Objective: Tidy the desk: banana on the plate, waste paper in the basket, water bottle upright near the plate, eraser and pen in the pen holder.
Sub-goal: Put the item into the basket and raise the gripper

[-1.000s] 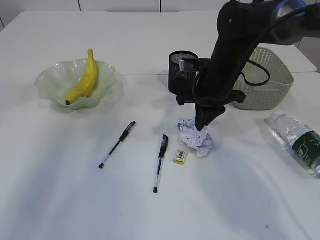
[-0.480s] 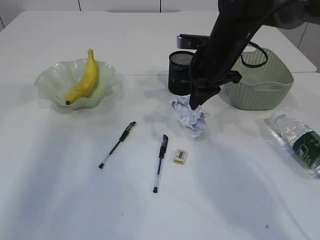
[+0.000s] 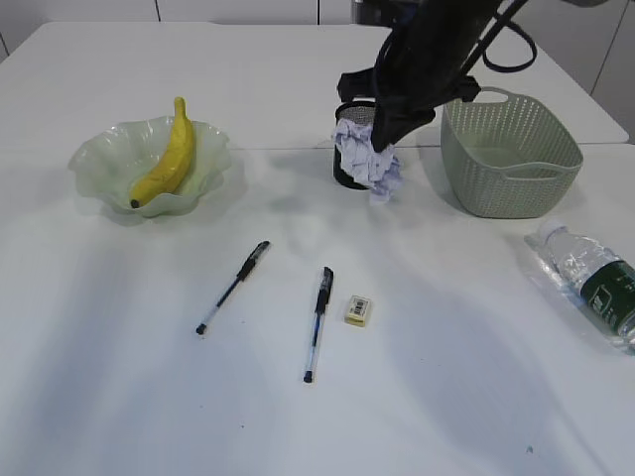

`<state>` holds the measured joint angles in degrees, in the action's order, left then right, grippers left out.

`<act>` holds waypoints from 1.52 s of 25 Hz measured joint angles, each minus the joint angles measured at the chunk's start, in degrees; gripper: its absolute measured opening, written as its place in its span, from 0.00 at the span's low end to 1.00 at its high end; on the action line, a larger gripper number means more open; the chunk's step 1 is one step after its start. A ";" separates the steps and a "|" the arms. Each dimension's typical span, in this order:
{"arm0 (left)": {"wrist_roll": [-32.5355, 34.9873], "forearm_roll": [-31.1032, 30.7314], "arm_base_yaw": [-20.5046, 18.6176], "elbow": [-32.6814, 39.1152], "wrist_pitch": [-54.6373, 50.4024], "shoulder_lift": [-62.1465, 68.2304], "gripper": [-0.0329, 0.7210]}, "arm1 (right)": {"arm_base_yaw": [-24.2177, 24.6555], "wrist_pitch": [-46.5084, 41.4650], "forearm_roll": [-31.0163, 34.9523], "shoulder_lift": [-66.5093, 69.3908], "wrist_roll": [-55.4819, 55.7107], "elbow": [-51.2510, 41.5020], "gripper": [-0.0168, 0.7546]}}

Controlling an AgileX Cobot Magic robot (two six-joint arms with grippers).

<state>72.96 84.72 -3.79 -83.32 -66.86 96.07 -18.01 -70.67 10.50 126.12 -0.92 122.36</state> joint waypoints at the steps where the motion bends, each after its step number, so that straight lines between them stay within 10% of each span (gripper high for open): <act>1: 0.00 0.00 0.00 0.00 0.00 0.00 0.38 | 0.00 -0.15 -0.28 0.00 0.09 1.47 0.01; 38: 0.00 -0.93 0.00 0.00 3.09 0.00 0.38 | 17.77 -1.28 -8.04 8.85 2.89 16.30 0.01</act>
<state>72.96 83.79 -3.79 -83.32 -63.77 96.07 -0.25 -71.94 2.46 134.97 1.98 138.67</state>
